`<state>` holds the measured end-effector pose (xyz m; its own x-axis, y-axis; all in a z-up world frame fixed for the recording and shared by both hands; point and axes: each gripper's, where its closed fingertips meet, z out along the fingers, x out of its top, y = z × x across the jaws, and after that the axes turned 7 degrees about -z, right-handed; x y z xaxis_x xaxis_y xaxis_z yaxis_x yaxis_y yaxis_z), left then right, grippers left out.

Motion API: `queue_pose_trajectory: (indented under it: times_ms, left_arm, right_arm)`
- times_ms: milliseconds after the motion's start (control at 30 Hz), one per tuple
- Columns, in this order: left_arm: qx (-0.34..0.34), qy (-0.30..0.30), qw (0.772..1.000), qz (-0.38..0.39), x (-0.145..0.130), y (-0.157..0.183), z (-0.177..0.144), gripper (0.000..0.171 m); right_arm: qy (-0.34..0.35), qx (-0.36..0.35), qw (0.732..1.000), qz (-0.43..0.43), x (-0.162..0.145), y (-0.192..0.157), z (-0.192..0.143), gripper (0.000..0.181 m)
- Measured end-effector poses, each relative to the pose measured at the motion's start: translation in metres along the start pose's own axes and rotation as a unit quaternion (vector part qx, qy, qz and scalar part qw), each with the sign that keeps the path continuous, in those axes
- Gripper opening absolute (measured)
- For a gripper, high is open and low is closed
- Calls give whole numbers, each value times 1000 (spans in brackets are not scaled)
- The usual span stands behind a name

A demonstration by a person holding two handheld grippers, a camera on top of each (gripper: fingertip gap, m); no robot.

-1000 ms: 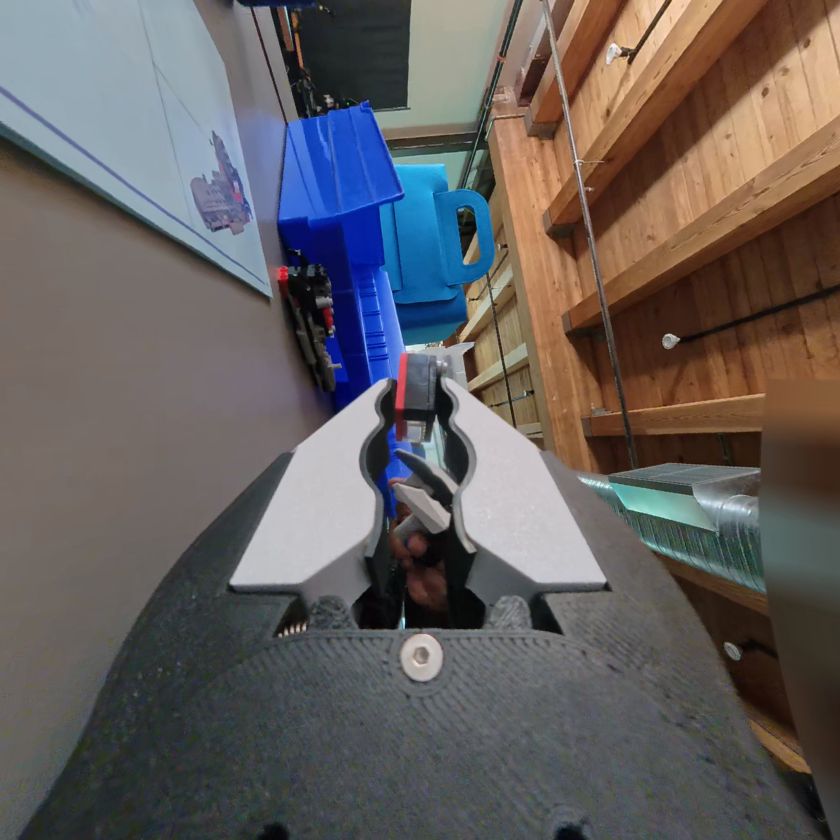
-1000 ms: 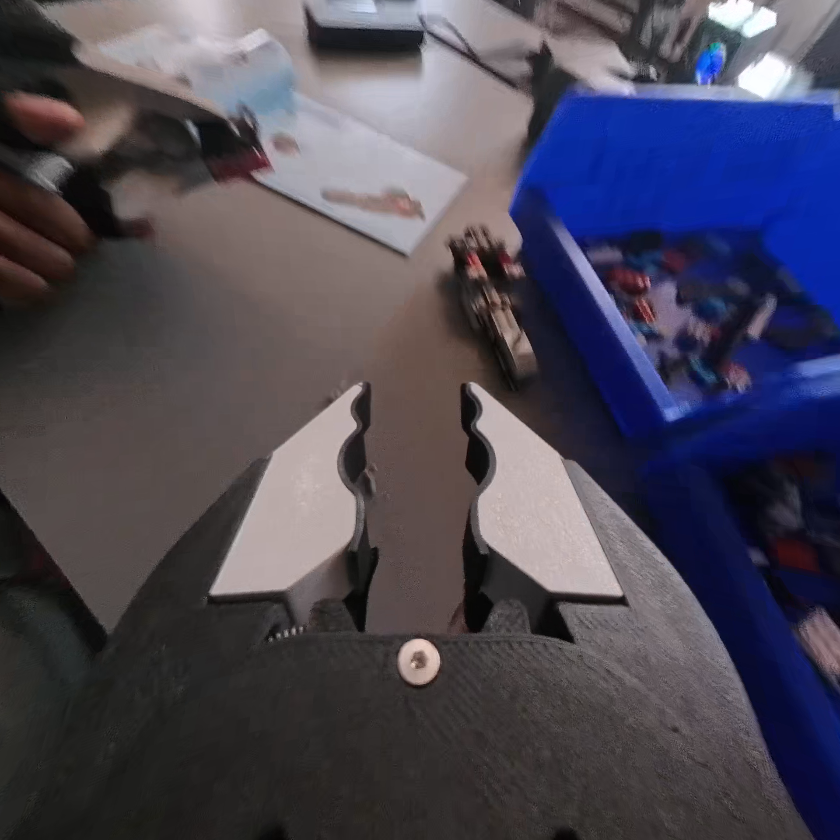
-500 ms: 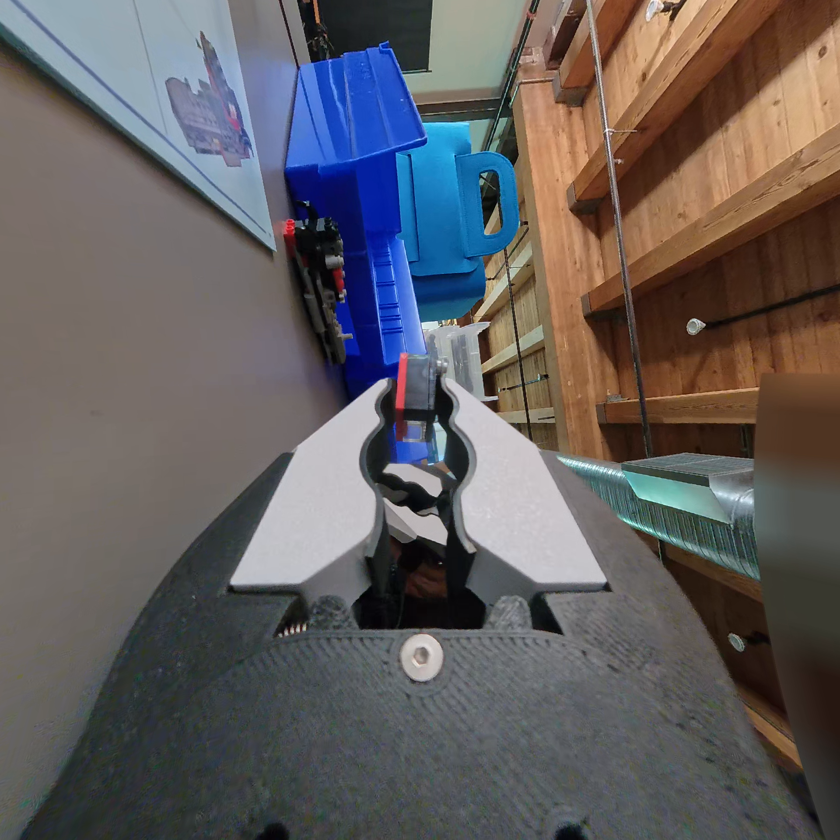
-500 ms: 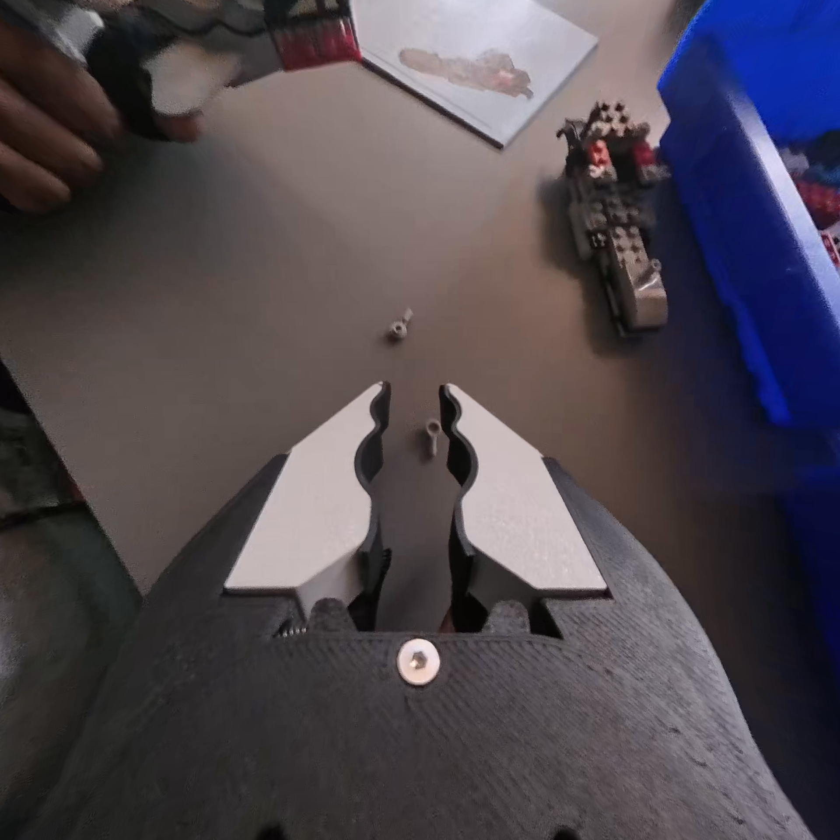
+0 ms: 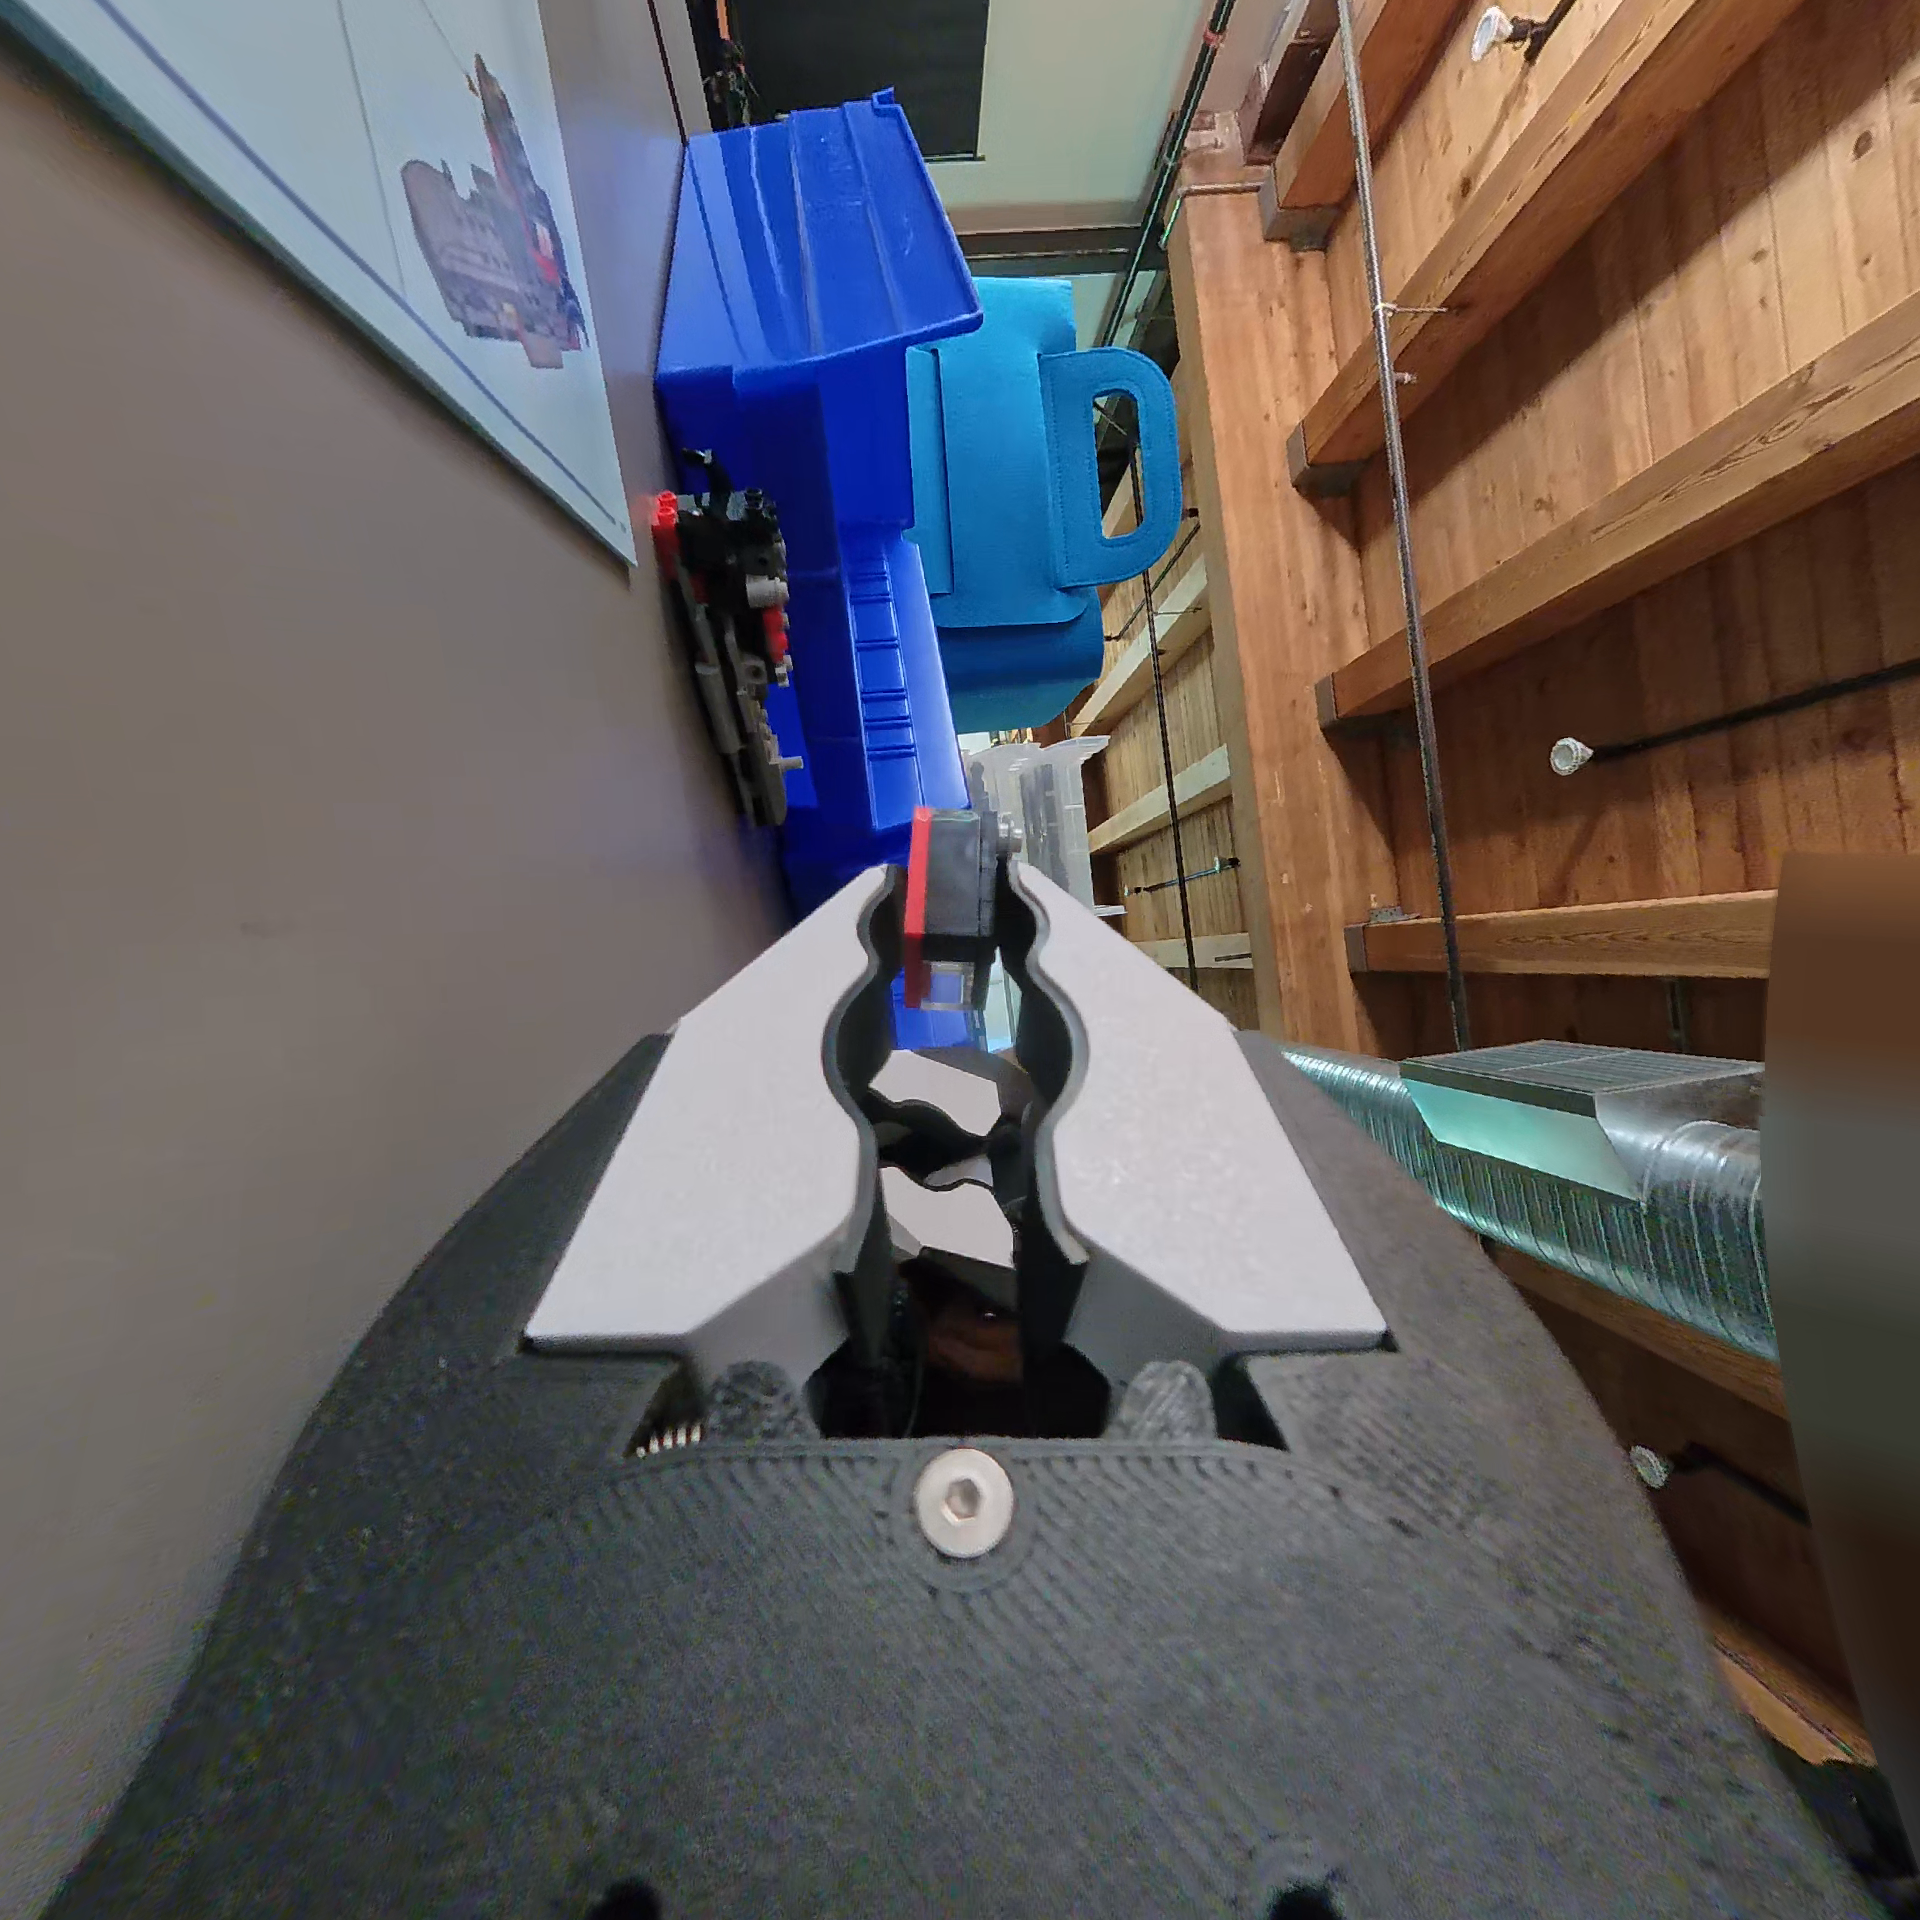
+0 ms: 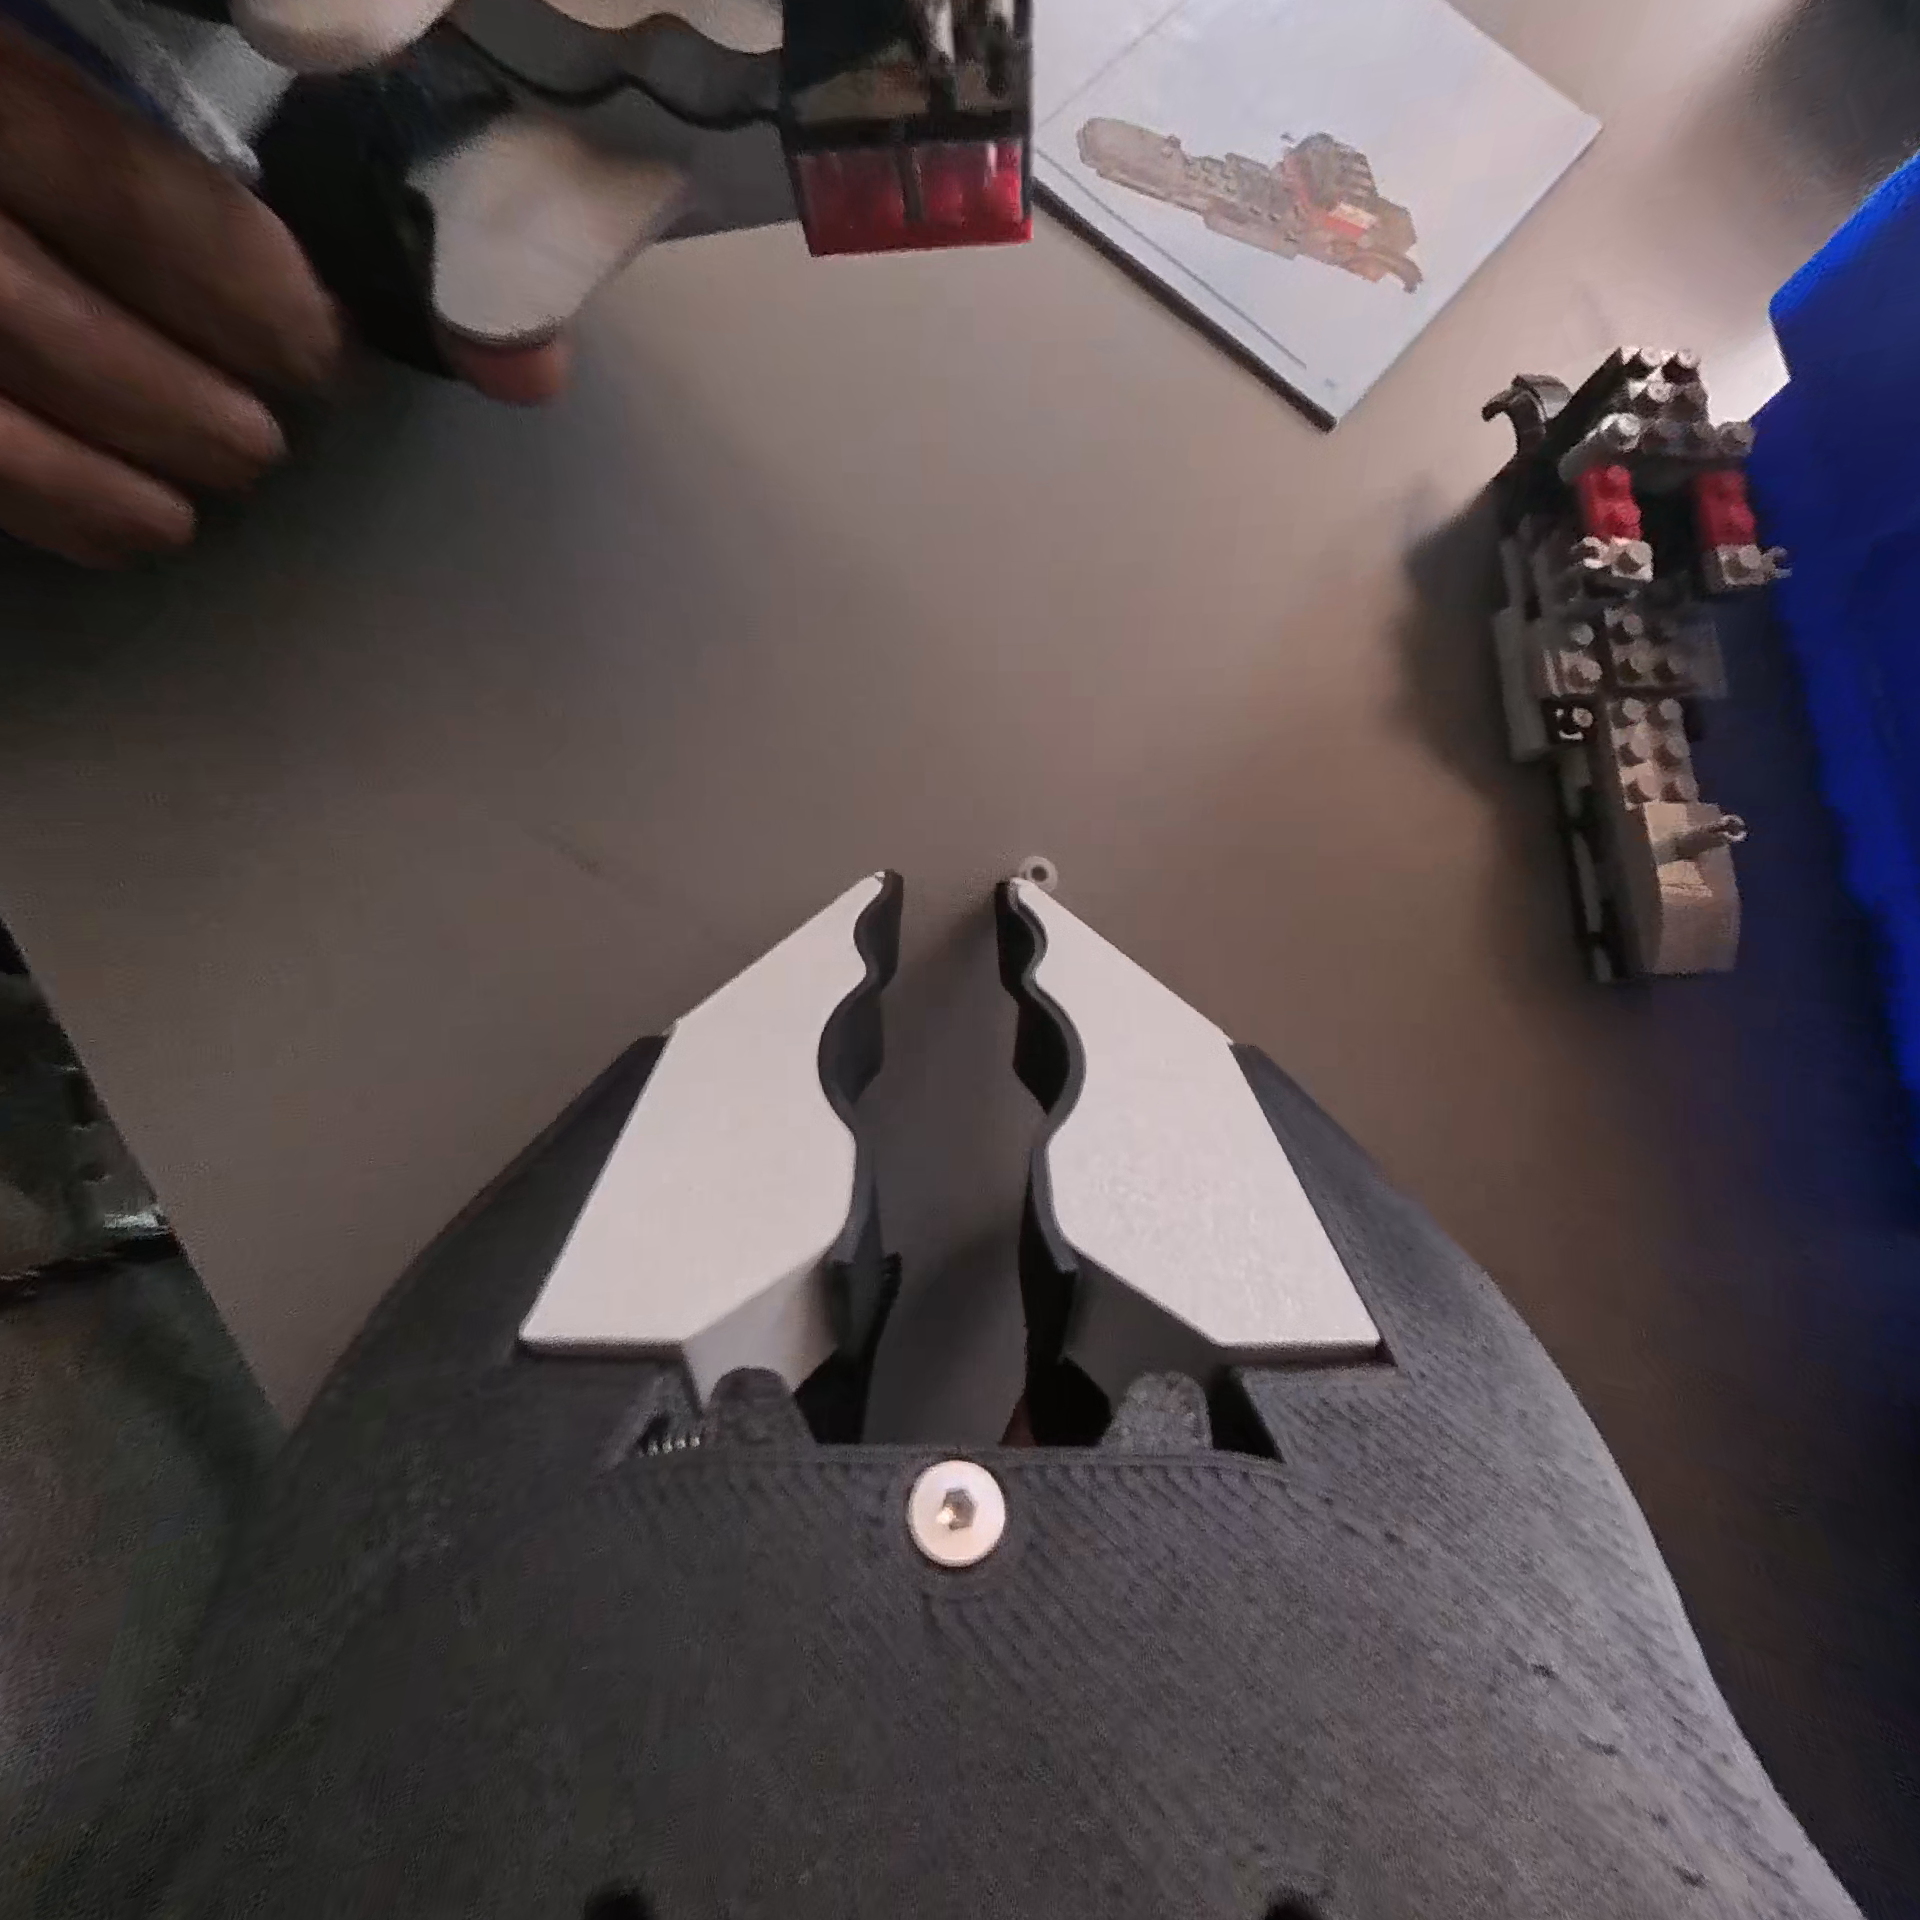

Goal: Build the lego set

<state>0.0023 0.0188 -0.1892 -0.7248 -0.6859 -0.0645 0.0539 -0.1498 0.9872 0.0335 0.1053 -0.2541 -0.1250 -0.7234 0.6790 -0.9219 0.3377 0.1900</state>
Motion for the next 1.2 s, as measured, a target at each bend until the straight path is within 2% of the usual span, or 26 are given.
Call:
queue_pose_trajectory:
  times_ms: [200, 400, 500, 600, 700, 833, 933, 1033, 1200]
  left_arm:
    - [1, 1, 1000, 1, 0, 0, 0, 18]
    - [9, 5, 1000, 1, 1, -3, -1, 18]
    - [12, 7, 1000, -4, 2, -4, -2, 18]
    - [18, 11, 1000, -7, 3, -6, -2, 18]
    - [23, 16, 1000, -8, 4, -8, -3, 18]
    - [29, 22, 999, -10, 5, -10, -4, 18]
    - [29, 26, 999, -11, 6, -10, -4, 18]
    - [27, 27, 999, -13, 6, -9, -5, 18]
    - [25, 30, 999, -15, 7, -9, -5, 18]
  right_arm:
    - [9, -20, 1000, 13, 3, 12, -6, 19]
    - [-7, -24, 999, 20, -2, 20, 3, 18]
    - [-10, -14, 1000, 17, 0, 18, 6, 9]
    - [-13, -16, 1000, 9, 3, 19, 7, 8]
    - [25, -13, 1000, 1, 23, 17, 4, 8]
    - [107, -13, 994, -17, 73, 14, -4, 8]
    - [142, -8, 989, -33, 104, 8, -4, 8]
    - [145, -9, 988, -50, 119, 4, 5, 8]
    - [131, -26, 988, -76, 123, 3, 19, 8]
